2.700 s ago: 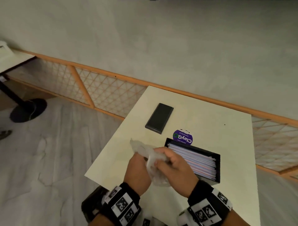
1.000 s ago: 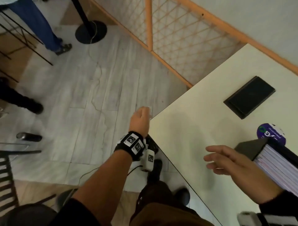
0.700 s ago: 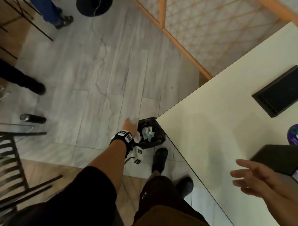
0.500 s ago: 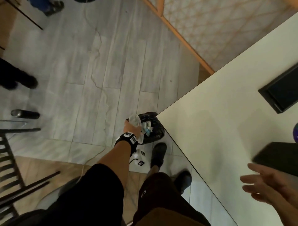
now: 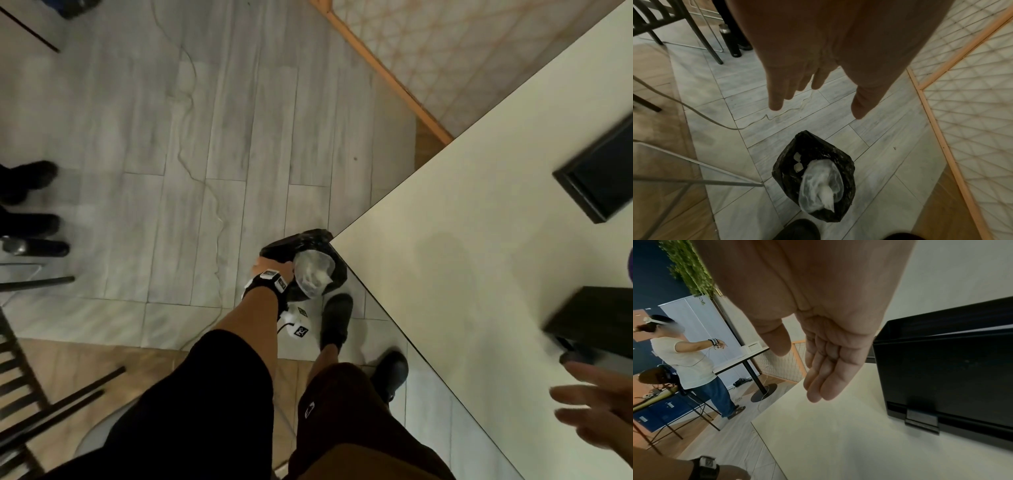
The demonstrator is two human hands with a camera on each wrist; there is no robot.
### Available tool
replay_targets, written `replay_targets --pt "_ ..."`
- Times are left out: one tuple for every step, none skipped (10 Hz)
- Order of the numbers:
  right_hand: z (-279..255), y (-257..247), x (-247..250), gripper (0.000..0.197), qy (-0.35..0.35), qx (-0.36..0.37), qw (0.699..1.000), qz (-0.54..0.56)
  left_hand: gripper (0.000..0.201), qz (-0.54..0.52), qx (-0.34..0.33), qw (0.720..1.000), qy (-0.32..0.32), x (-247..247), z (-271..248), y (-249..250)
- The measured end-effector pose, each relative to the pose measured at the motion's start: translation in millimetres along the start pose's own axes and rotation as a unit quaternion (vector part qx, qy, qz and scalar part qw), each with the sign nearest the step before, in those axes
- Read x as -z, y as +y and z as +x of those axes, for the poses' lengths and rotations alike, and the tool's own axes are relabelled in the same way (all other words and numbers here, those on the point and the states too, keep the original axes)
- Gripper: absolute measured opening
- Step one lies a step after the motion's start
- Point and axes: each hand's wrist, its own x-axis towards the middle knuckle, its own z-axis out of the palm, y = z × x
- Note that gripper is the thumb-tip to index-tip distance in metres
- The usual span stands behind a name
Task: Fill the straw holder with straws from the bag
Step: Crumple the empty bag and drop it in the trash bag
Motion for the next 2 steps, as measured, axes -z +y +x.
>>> replay_targets --pt "6 0 -5 0.043 0.062 0.067 0.994 -0.052 0.057 0.067 -0.057 0.996 -0.007 3 -20 -7" --pt "8 16 -9 0.057 0.107 0.107 0.980 -0.125 0.040 0.167 -0.144 0.975 -0.030 7 -57 -14"
